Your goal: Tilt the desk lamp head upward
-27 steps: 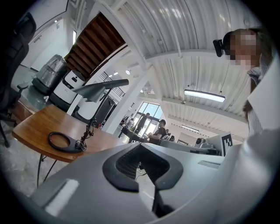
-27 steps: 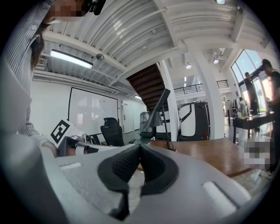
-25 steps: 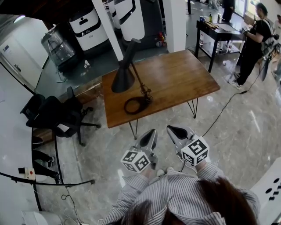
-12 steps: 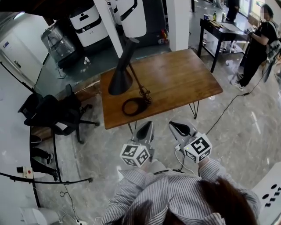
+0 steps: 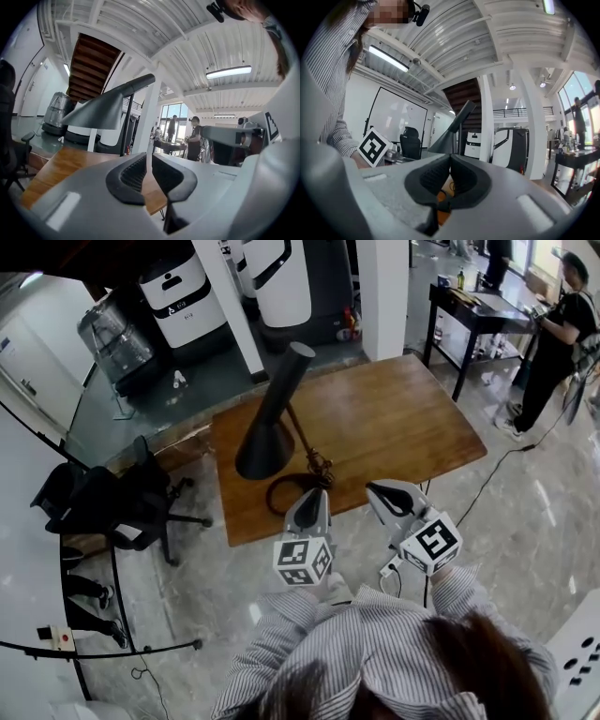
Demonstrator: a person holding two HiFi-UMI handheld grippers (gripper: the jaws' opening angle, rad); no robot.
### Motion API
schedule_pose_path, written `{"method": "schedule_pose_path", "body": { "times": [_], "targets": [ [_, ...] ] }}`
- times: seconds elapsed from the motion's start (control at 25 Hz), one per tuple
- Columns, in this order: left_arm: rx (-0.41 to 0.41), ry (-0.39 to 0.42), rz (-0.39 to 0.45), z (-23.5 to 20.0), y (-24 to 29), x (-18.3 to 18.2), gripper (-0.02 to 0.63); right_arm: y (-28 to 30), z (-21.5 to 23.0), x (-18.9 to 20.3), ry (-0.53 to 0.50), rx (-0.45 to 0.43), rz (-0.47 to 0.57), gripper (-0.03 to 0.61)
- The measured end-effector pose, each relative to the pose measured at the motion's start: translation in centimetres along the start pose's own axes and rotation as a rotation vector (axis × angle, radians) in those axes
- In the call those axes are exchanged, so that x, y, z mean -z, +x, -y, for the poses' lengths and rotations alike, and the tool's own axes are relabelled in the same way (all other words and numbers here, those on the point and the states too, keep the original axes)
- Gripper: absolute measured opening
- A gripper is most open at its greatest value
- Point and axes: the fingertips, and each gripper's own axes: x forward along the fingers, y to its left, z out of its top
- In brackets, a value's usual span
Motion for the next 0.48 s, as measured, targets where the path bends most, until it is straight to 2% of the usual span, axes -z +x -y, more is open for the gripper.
{"method": "schedule_pose_path", "body": {
  "times": [0.28, 0.4, 0.48],
  "targets": [
    [0.037, 0.079, -0.016, -3.3, 4.6, -0.6, 0.029, 5.3, 2.1, -0.8, -0.035, 0.023, 0.021, 0.002],
    [0.033, 0.087, -0.027, -4.4, 5.9, -0.3, 0.077, 6.6, 2.1, -1.2, -0.060, 0.031, 0.007, 0.002],
    [0.024, 0.087, -0.030, -5.0, 6.6, -0.3, 0.104, 7.2, 2.1, -1.6, -0.132, 0.017, -0.006, 0.002]
  ]
}}
